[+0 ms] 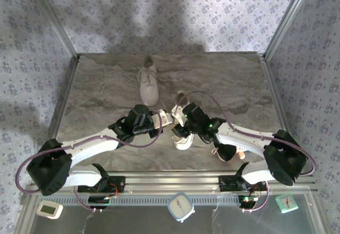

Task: Tie the shoes

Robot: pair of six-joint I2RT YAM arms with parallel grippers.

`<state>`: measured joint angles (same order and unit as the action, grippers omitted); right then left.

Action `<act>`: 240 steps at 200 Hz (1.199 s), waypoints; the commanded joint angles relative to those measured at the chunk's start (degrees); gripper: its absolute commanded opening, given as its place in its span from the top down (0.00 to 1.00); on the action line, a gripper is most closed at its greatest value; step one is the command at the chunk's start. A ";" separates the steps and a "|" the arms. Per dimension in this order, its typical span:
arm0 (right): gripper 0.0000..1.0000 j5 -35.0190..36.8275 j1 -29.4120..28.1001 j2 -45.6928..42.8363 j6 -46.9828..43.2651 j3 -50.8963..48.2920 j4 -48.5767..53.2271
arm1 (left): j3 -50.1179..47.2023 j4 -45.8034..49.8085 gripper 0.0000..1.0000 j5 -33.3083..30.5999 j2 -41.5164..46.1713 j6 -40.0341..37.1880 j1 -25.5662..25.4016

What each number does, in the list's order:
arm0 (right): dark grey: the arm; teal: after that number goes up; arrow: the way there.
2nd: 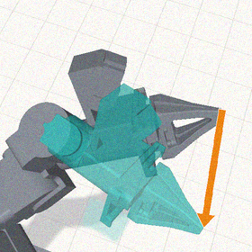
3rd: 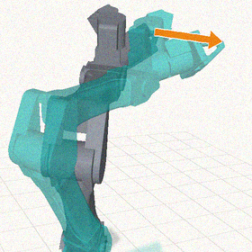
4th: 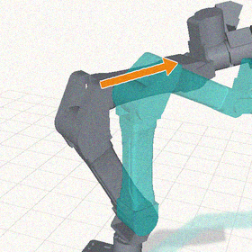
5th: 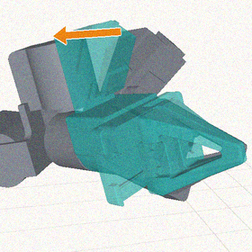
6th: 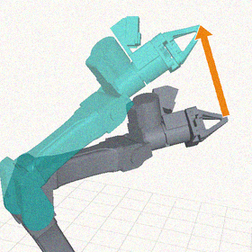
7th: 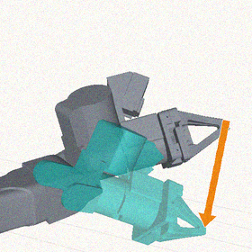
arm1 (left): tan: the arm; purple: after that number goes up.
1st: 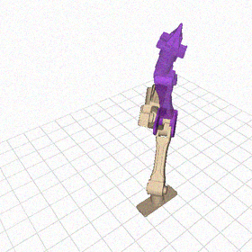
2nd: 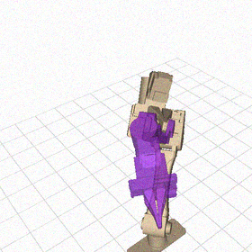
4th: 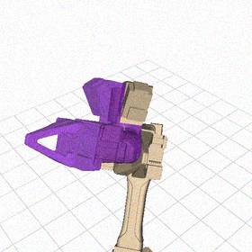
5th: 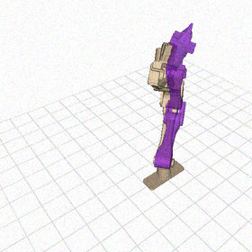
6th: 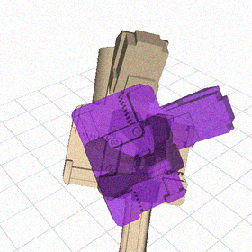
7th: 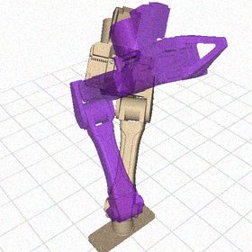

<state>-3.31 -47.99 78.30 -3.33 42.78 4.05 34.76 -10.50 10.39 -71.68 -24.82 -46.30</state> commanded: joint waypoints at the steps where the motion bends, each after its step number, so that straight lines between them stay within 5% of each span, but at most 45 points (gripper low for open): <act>1: 0.63 1.26 -0.14 0.45 0.21 1.16 -0.53 | 1.97 -1.24 1.00 2.08 0.85 0.73 -0.39; 56: 0.97 -1.51 0.64 -0.94 3.35 -0.48 -3.97 | 2.90 -2.22 1.00 1.88 -0.86 3.56 -0.44; 80: 1.00 -2.53 2.54 -2.30 7.63 -1.72 -5.60 | 2.75 -2.72 0.58 0.03 -0.84 9.01 0.60; 98: 1.00 -3.27 4.09 -2.71 11.31 -2.00 -6.01 | 0.84 -3.48 0.47 -1.86 0.12 12.91 1.38; 147: 1.00 -3.74 5.58 -2.51 15.60 -1.57 -5.40 | -5.09 -3.92 0.44 -2.27 1.55 20.01 5.58; 240: 1.00 -4.96 9.70 -2.50 21.83 -2.00 -5.40 | -1.49 -4.73 0.46 13.19 -8.15 8.02 9.96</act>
<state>-6.90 -39.24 76.69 15.79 41.39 -1.06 29.95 -13.58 17.50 -77.80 -12.45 -37.45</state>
